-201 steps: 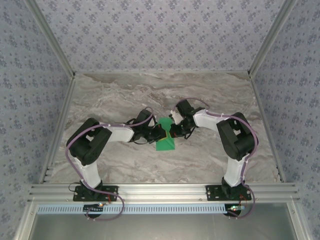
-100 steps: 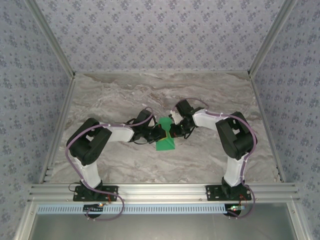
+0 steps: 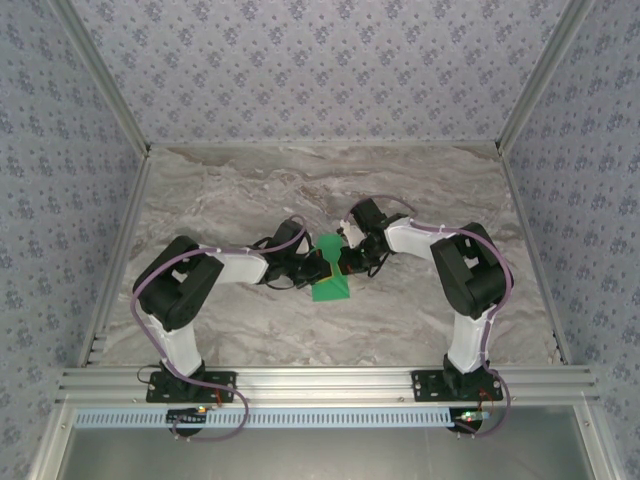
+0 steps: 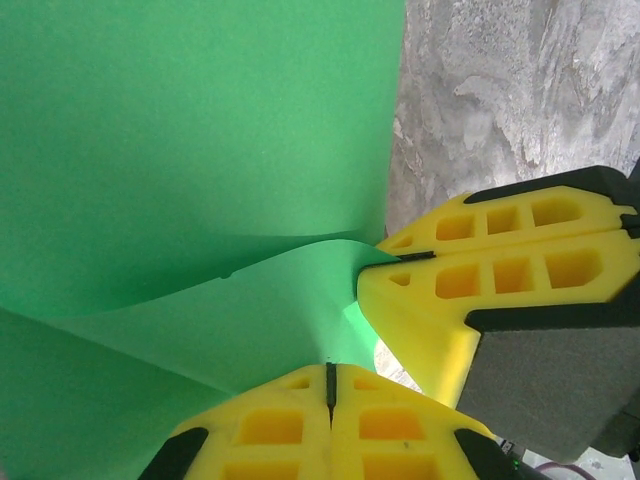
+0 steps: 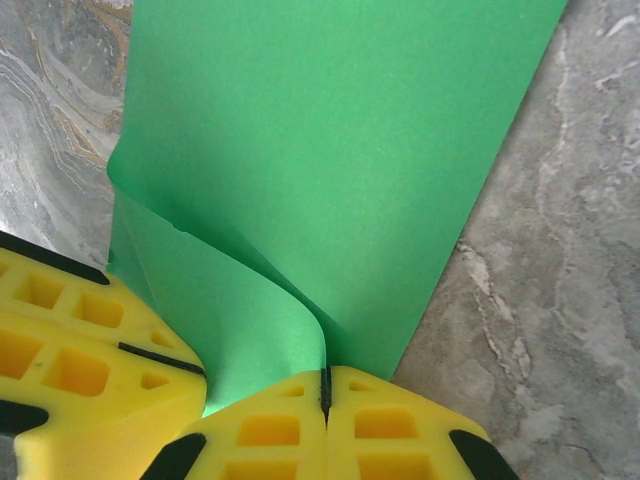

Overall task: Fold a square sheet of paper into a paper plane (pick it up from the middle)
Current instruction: Fold the triangle a second time at the center of the table, then move the paper to the center of the table.

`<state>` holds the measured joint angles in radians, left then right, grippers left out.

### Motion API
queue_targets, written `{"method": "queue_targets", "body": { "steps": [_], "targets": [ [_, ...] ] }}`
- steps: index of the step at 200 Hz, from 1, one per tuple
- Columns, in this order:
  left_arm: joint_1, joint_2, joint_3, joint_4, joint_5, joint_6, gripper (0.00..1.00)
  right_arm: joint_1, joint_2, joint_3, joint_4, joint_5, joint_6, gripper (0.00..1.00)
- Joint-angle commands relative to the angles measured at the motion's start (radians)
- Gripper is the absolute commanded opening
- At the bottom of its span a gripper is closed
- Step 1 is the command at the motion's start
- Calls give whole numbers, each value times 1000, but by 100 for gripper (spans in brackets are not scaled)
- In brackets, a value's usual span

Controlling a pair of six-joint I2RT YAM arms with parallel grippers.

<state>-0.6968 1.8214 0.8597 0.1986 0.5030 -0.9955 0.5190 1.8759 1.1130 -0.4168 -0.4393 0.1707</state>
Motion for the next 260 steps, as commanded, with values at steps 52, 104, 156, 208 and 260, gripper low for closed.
{"method": "queue_targets", "body": {
  "steps": [52, 104, 156, 208, 260],
  "targets": [
    [-6, 19, -28, -24, -24, 9, 0, -5, 40, 27, -30, 8, -10, 7],
    [-7, 24, -33, -55, -52, 9, 0, -7, 42, 29, -35, 8, -11, 7],
    [-6, 35, -31, -97, -78, 8, 0, -6, 28, 45, -50, 11, -4, 11],
    [-7, 41, -38, -104, -83, 3, 0, -19, -73, 59, -64, 50, 68, 31],
    [-6, 30, -33, -115, -79, 51, 0, -37, -269, -123, 31, 45, 212, 44]
  ]
}}
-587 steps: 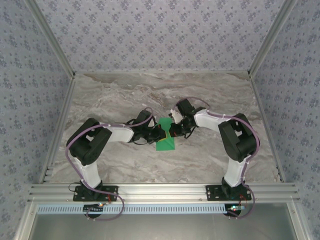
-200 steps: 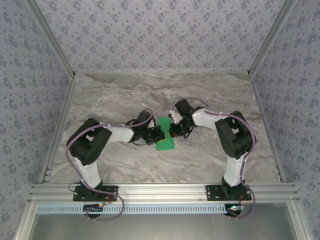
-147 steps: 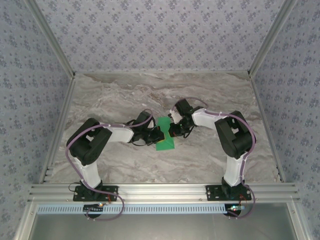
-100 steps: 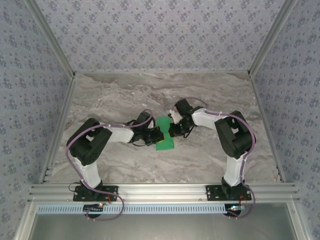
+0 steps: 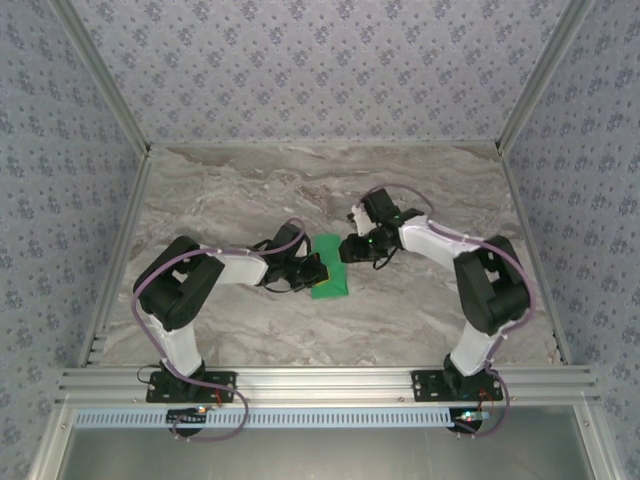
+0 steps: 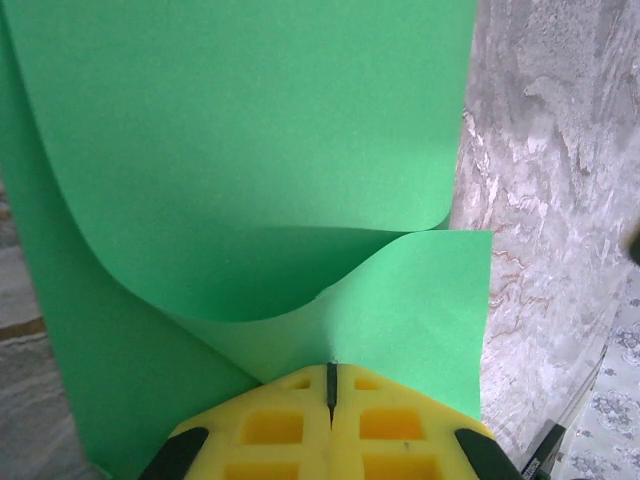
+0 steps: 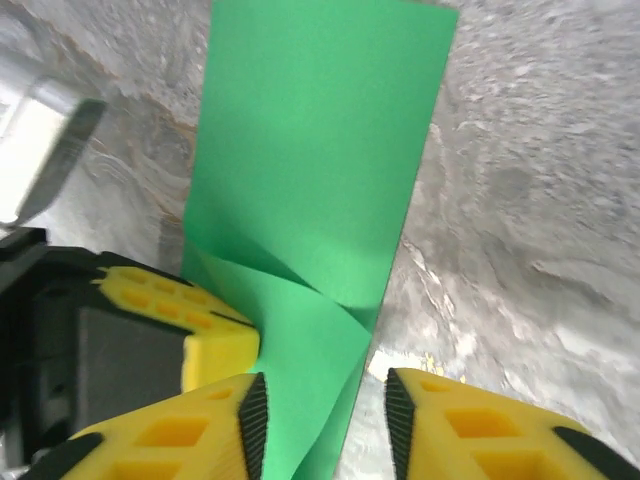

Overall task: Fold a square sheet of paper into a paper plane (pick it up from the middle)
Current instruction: Move the paper to the center of the table.

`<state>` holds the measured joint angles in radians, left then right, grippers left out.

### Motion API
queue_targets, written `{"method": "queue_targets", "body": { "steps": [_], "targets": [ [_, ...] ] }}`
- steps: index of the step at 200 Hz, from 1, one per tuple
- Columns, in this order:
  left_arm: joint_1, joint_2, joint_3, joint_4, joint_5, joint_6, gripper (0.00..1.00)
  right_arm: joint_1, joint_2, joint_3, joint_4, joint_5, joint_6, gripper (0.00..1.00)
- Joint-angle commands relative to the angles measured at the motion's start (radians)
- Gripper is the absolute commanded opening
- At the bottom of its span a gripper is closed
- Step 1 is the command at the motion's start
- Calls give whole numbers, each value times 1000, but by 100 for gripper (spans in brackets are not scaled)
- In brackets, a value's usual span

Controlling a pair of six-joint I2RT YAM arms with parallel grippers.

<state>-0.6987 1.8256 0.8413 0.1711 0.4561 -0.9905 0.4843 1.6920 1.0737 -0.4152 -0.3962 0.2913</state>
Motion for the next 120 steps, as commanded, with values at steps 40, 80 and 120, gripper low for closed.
{"method": "queue_targets", "body": {
  "steps": [40, 80, 120],
  "targets": [
    [5, -30, -34, -158, -25, 167, 0, 14, -205, -252, 145, -24, 239, 49],
    [12, -118, -89, -217, -1, 284, 0, 79, -229, -325, 226, 18, 324, 49],
    [19, -187, -120, -275, 3, 382, 0, 129, -188, -326, 302, 9, 385, 50]
  ]
}}
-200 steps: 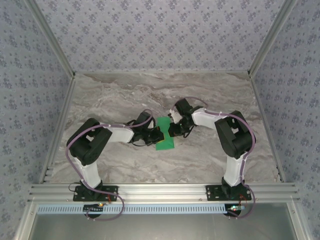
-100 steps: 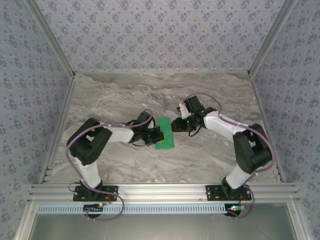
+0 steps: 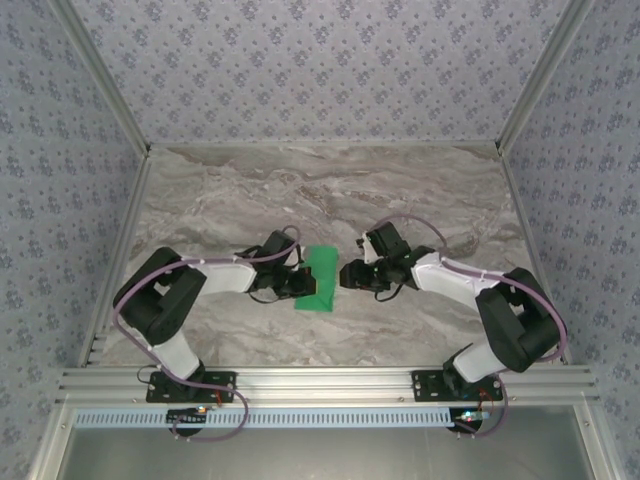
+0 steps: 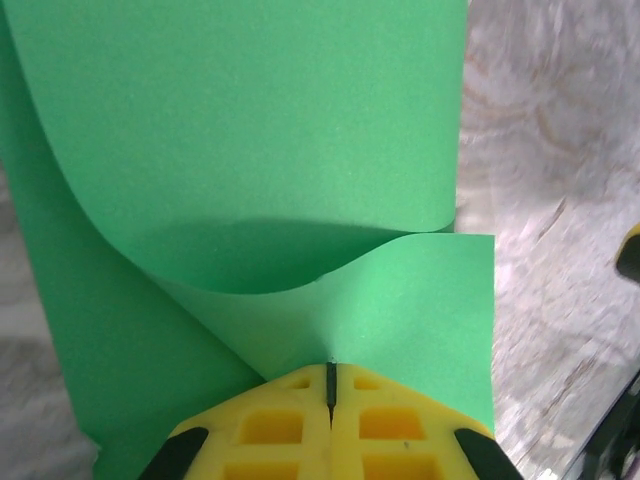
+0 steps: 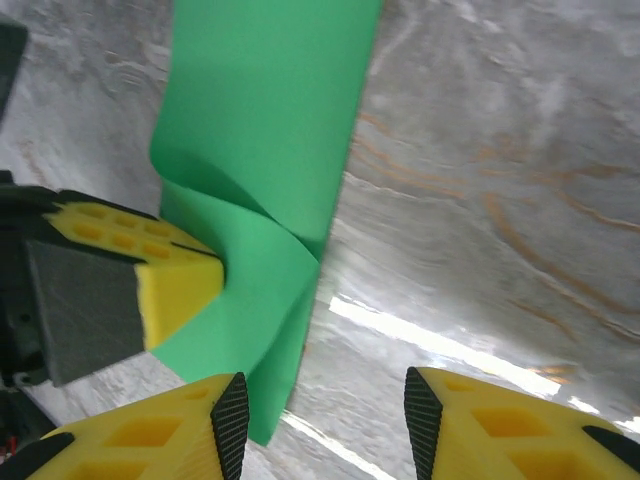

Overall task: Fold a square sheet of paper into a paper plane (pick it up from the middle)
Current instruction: Move the paper to the center of the table, then fold the triangle a second time at the center of the table.

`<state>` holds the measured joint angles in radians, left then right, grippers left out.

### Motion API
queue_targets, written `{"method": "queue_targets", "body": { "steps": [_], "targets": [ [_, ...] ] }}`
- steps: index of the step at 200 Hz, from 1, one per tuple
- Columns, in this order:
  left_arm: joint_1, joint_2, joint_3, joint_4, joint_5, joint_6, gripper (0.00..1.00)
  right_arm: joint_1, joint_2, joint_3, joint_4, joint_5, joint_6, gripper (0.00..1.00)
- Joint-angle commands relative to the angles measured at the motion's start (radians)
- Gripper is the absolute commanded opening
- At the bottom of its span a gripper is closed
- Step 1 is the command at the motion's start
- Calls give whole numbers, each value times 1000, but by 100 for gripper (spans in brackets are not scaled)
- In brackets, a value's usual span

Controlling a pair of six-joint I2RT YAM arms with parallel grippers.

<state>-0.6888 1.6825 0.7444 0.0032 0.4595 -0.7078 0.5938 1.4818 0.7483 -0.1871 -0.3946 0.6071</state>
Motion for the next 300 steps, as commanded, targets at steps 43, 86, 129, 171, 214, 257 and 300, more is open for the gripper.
{"method": "queue_targets", "body": {
  "steps": [43, 86, 129, 171, 214, 257, 300],
  "targets": [
    [14, -59, -44, -60, 1, 76, 0, 34, 93, -15, 176, -53, 149, 48],
    [14, -68, -55, -28, 2, 61, 0, 58, 164, -1, 203, -87, 187, 44],
    [15, -69, -58, -19, 4, 57, 0, 74, 211, 16, 212, -111, 200, 39],
    [16, -73, -57, -22, 1, 54, 0, 74, 209, 17, 253, -146, 223, 30],
    [16, -78, -56, -21, 1, 53, 0, 75, 177, 7, 241, -148, 234, 26],
    [15, -98, -57, -25, 0, 52, 0, 75, 180, 16, 232, -139, 221, 14],
    [21, -182, -87, -45, -42, 16, 2, 85, 178, 46, 225, -147, 145, 3]
  ]
}}
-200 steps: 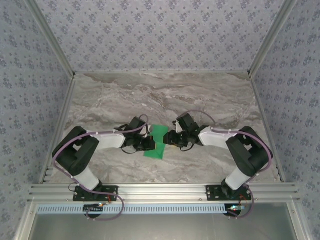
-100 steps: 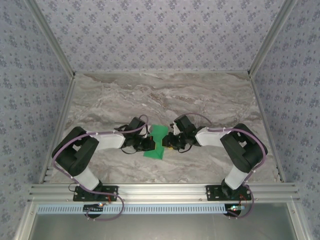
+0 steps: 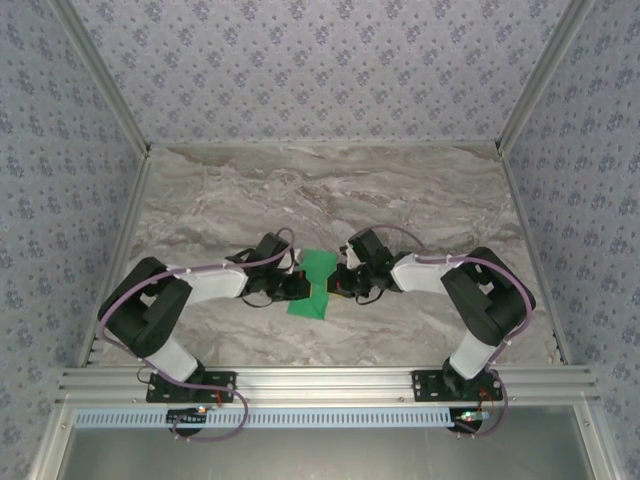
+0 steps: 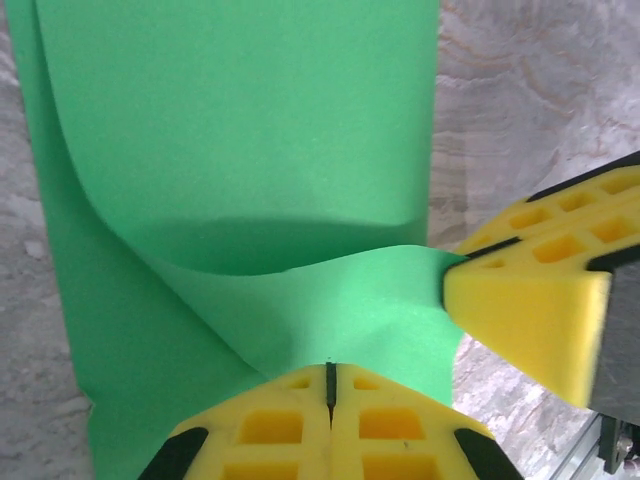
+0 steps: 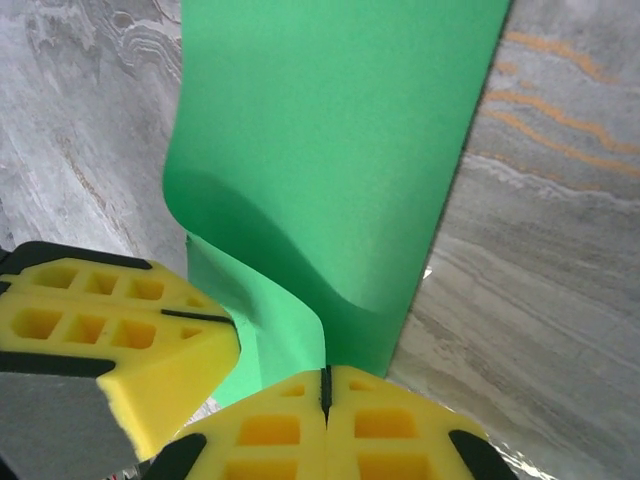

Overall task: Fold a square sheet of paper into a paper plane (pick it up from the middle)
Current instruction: Fold the triangle a second time at the center of the table.

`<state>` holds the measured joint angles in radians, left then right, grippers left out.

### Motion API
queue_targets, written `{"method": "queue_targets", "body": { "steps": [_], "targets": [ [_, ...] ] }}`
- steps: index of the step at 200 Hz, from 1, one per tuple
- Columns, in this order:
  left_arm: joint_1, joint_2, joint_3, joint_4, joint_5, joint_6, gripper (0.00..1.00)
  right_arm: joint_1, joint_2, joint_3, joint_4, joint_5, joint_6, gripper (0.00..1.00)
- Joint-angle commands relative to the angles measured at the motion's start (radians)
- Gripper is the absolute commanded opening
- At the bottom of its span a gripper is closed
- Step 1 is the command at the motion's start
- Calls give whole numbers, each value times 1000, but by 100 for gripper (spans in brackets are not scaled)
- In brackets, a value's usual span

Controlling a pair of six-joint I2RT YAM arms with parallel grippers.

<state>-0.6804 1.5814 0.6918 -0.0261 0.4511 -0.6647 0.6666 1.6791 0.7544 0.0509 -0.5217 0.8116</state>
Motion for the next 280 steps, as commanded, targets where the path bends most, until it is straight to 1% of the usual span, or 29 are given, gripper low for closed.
{"method": "queue_targets", "body": {
  "steps": [1, 34, 55, 80, 100, 104, 122, 139, 171, 196, 244, 280],
  "targets": [
    [13, -86, -36, -15, -36, -29, 2, 13, -19, 41, -14, -21, -63, 3],
    [28, -229, -115, -50, -159, -101, 5, 46, -26, 82, -45, -57, -134, 2],
    [29, -302, -169, -60, -204, -142, 4, 72, -19, 111, -54, -73, -159, 2],
    [27, -325, -205, -51, -186, -160, 4, 100, 3, 142, -56, -94, -174, 2],
    [28, -307, -211, -46, -170, -163, 4, 120, 32, 169, -51, -120, -174, 2],
    [28, -301, -211, -44, -168, -162, 4, 127, 38, 175, -51, -126, -206, 2],
    [28, -281, -206, -36, -161, -163, 4, 134, 64, 194, -70, -127, -215, 2],
    [28, -259, -197, -29, -153, -161, 3, 128, 83, 201, -88, -113, -218, 2],
    [27, -230, -186, -22, -134, -157, 3, 98, 96, 225, -193, -24, -265, 1],
    [28, -232, -183, 1, -111, -160, 3, 70, 89, 238, -244, 21, -299, 1],
    [27, -231, -183, 114, -55, -201, 3, 32, 101, 256, -292, 38, -349, 1],
    [26, -192, -172, 212, -30, -249, 3, 17, 119, 269, -307, 33, -371, 1]
  ]
}}
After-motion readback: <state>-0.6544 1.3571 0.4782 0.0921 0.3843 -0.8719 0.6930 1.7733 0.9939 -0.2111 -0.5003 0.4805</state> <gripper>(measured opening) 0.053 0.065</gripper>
